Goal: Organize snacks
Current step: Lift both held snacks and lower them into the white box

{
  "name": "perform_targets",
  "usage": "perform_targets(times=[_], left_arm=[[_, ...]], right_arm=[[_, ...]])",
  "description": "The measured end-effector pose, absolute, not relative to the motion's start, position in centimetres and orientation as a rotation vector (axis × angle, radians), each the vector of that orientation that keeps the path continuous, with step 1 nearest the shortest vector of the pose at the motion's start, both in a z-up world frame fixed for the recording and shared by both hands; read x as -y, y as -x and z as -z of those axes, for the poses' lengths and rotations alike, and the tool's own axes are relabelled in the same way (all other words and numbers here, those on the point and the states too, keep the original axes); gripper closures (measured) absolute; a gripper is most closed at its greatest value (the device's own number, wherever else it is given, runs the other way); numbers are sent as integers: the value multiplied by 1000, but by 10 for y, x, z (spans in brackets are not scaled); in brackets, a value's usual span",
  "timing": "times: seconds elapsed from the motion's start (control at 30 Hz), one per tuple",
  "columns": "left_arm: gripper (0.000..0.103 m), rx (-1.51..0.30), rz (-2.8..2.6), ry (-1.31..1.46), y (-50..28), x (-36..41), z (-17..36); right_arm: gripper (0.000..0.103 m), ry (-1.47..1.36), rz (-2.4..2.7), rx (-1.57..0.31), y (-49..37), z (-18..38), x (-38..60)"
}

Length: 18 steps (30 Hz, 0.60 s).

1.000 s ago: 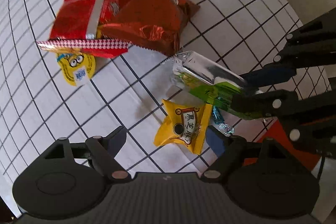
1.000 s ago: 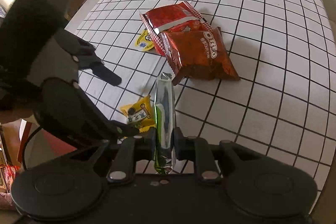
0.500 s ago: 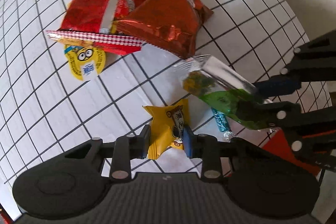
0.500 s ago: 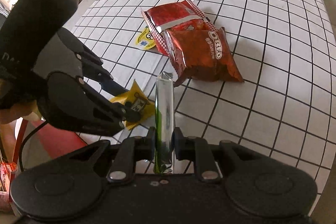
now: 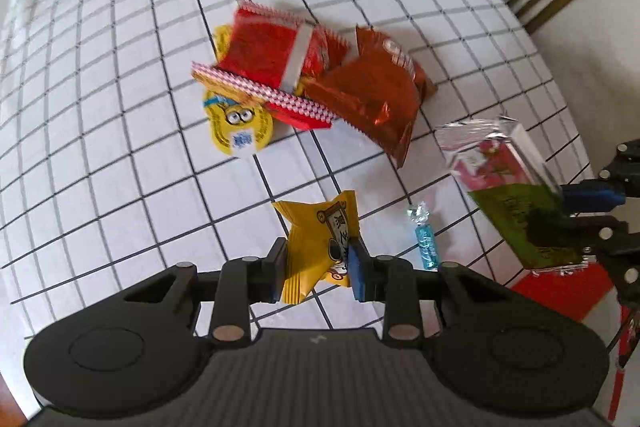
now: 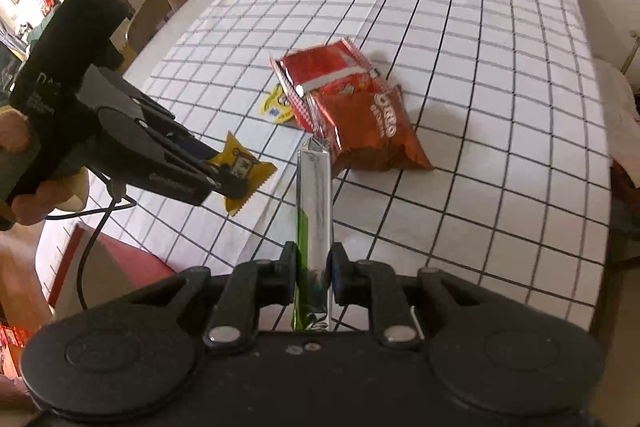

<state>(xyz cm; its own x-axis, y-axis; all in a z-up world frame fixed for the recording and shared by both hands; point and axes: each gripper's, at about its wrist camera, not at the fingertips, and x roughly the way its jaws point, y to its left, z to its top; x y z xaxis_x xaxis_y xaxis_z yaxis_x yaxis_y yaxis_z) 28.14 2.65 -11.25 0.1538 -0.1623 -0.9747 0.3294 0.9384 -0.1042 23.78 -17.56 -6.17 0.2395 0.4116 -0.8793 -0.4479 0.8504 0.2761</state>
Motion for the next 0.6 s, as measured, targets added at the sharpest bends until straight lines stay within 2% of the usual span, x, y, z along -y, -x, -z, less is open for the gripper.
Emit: perform_targets(times=[0.3,0.6], left_arm=[[73,-1248,343,-94,-245,-27,52],[73,-1168,353,-108,-192,-13,16]], right_arm=[[87,20,-608,-1111,-205,16,193],[87,25,-645,-1065,-168,-16,203]])
